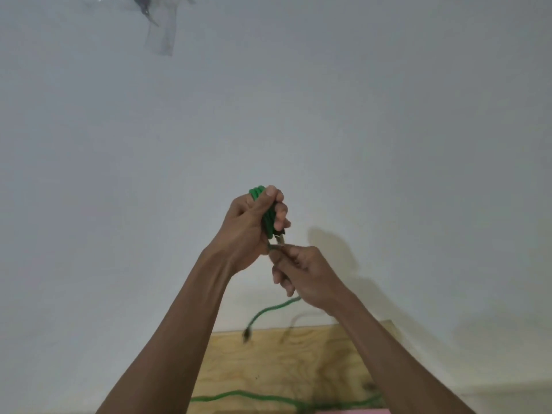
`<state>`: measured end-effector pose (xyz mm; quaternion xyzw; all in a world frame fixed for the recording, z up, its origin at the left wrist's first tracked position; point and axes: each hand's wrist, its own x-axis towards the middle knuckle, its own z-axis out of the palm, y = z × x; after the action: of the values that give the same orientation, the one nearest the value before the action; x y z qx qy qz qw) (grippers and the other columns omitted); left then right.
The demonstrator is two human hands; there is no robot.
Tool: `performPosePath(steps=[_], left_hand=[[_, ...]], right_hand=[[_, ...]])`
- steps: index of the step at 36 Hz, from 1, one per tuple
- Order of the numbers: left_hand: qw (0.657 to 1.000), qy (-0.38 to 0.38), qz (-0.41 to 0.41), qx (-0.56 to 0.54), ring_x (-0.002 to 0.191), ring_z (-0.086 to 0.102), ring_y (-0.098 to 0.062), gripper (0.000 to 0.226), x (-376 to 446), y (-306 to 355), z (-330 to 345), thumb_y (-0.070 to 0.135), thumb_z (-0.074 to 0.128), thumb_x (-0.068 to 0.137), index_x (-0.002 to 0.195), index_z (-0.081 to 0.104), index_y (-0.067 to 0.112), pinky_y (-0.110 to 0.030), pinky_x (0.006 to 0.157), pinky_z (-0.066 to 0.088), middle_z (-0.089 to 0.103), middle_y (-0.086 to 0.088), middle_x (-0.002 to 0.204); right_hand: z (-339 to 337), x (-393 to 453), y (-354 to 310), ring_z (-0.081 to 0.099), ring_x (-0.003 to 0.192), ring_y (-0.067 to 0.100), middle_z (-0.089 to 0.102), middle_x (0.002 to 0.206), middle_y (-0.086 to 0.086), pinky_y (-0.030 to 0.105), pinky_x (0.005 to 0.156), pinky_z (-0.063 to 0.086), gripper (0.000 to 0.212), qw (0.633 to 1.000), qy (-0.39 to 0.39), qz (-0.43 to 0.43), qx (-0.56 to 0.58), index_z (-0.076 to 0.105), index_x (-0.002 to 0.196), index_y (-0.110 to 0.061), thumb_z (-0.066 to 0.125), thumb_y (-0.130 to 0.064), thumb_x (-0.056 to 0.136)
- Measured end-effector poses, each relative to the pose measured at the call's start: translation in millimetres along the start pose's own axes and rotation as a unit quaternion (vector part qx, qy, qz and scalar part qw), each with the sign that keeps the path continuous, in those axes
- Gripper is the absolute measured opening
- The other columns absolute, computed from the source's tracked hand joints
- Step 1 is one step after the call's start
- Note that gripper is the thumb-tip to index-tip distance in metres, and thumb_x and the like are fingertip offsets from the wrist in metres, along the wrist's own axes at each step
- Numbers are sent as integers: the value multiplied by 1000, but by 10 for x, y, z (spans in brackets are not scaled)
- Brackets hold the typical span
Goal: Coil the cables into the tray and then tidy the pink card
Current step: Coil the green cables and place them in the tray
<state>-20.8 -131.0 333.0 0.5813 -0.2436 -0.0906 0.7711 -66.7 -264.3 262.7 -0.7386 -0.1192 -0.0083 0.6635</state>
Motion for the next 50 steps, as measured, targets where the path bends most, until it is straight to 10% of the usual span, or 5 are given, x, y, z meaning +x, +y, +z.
performPosePath(steps=[10,29,36,44,50], left_hand=[[913,6,-13,408,55,55,-4,41,-62,-225,-299,25,44,108,76,59,3,-23,61,43,59,-1,68],[991,-70,-98,-60,52,47,-21,42,-279,-70,139,37,38,106,88,61,8,-34,65,49,51,-8,56],[984,18,-12,175,63,54,-20,43,-129,13,-31,39,35,108,96,60,7,-42,71,49,64,-5,69],[881,-33,-38,470,63,61,-3,39,-211,-190,-178,32,42,108,80,63,13,-21,67,45,66,-1,75],[927,-87,-131,341,60,59,-19,68,-348,-201,-122,51,22,108,78,61,4,-34,60,46,67,-10,67]], right_hand=[[-174,33,-258,69,67,11,76,82,-7,24,62,53,19,979,-5,-67,-191,74,99,-22,65,-11,87],[-28,179,98,47,32,9,55,39,-5,19,35,34,53,989,31,16,145,60,46,-11,41,7,92],[325,-224,313,37,48,6,48,61,-5,21,48,33,26,1000,15,10,-4,69,119,-21,50,-28,103],[-93,-162,-199,46,57,8,65,72,-9,33,63,49,15,917,-14,-92,-387,71,99,-28,58,-34,94],[-396,31,-498,64,68,13,73,78,-12,39,67,53,4,932,-55,-136,-332,75,84,-29,76,-32,83]])
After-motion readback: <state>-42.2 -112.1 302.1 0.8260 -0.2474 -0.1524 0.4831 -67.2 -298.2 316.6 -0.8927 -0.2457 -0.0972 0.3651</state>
